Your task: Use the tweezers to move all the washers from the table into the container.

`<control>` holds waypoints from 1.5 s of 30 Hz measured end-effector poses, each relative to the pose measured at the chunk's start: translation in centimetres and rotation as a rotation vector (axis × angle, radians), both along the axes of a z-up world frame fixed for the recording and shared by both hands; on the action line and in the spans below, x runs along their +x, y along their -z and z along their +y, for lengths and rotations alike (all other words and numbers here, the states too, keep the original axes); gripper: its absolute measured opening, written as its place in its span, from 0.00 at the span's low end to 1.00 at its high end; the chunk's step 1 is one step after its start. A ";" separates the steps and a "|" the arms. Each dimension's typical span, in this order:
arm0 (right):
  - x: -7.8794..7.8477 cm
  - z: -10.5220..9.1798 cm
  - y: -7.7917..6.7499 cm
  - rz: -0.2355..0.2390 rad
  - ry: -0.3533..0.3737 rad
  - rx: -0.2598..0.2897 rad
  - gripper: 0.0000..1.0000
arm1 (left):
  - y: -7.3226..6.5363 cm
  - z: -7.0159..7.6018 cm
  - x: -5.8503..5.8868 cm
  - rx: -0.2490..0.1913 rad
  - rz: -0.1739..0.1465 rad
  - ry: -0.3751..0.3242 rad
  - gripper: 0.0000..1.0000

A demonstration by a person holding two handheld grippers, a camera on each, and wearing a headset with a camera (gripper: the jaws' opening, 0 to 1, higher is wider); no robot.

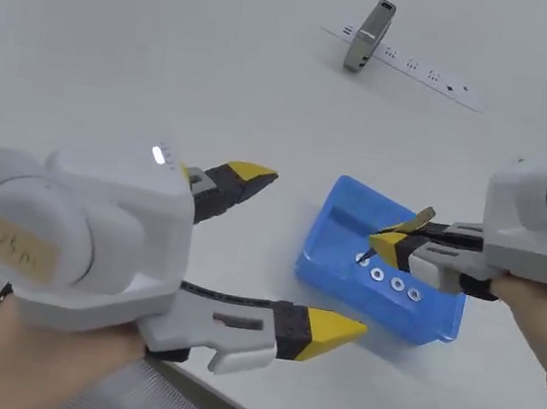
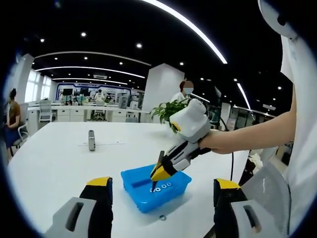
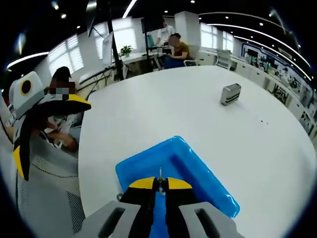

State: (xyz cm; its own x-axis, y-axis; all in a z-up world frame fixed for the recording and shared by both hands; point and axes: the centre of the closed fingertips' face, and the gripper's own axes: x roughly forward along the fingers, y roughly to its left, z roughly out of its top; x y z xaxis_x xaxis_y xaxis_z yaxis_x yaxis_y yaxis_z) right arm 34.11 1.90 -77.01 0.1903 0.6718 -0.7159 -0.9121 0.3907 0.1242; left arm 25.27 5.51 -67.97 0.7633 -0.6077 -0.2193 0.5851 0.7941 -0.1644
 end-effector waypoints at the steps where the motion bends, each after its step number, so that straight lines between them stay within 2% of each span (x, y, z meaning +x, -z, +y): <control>1: -0.1 0.1 0.2 0.030 0.025 0.021 0.03 | 0.0 0.0 0.0 0.002 0.001 -0.001 0.85; 5: 0.3 -0.4 1.0 0.052 0.063 0.030 0.03 | 0.0 0.2 0.1 -0.008 0.001 -0.009 0.85; 8: 0.5 -0.3 0.7 0.081 0.111 0.078 0.03 | -0.1 0.2 0.1 -0.015 0.002 -0.007 0.85; 10: 0.6 -0.5 0.6 0.087 0.121 0.086 0.03 | 0.1 0.2 0.2 -0.008 0.005 -0.005 0.85; 14: 0.8 -0.8 0.0 0.076 0.143 0.099 0.04 | 0.1 0.2 0.2 -0.004 0.006 -0.003 0.85; 18: 0.7 -0.8 -1.6 0.066 0.158 0.149 0.04 | 0.2 0.3 0.2 -0.005 0.008 -0.007 0.84; 23: -1.0 0.2 -4.7 0.060 0.139 0.262 0.03 | 0.1 0.3 0.2 -0.006 0.009 -0.007 0.84; 29: -3.7 1.1 -6.0 0.092 0.091 0.311 0.03 | 0.2 0.1 0.1 0.003 0.009 -0.001 0.84; 32: -5.3 1.7 -5.5 0.116 0.038 0.301 0.03 | 0.3 0.1 0.1 0.007 0.010 0.001 0.84; 34: -6.4 1.8 -4.3 0.125 -0.011 0.256 0.03 | 0.2 0.0 0.0 0.007 0.010 0.004 0.84; 41: -7.3 1.9 -0.9 0.137 -0.048 0.168 0.03 | 0.3 0.0 0.0 0.011 0.010 0.006 0.83; 45: -7.4 1.7 0.6 0.132 -0.063 0.121 0.03 | 0.3 0.1 0.1 0.010 0.009 0.002 0.83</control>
State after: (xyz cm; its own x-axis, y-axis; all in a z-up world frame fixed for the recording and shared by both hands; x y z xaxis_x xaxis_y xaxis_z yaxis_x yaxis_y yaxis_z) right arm 26.66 3.65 -77.56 0.0553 0.7619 -0.6453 -0.9070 0.3086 0.2866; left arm 25.35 5.60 -68.24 0.7602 -0.6067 -0.2325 0.5849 0.7948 -0.1617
